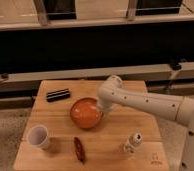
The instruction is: Drag the ceramic bowl in a circle
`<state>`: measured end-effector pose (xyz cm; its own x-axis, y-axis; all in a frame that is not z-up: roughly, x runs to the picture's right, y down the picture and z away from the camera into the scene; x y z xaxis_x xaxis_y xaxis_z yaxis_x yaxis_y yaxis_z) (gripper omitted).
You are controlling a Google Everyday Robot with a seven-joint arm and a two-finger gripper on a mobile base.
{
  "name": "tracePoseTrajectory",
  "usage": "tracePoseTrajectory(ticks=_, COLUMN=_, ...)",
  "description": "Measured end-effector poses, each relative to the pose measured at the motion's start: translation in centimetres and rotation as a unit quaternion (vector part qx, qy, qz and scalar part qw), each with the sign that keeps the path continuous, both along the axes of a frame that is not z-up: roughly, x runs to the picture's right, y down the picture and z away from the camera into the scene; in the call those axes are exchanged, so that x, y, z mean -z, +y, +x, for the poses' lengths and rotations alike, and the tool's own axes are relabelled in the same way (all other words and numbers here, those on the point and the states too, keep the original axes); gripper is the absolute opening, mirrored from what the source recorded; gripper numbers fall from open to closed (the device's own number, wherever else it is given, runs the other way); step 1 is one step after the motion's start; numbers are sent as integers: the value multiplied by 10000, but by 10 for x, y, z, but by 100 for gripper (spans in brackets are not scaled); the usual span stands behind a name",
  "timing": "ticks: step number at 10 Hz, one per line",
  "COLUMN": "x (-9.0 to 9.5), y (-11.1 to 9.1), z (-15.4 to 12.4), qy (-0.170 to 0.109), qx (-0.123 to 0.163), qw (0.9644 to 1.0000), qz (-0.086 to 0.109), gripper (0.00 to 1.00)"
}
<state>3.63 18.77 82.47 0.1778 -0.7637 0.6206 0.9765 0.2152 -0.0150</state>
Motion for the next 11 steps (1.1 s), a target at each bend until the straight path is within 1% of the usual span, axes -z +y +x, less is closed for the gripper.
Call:
tracePoseTrajectory(ticks=2, x=-2, y=-5, z=-8, qy=-40, qx=-2, qw=10000, qz=13, gripper=0)
tracePoseTrajectory(ticks=6, x=-6, y=-16, z=-15, qy=-103, qx=7, qw=9999, qz=22, gripper=0)
tracePoseTrajectory(ticks=11, x=-11, y=-24, z=-25, qy=-140, qx=14, qw=9999, qz=-12, gripper=0)
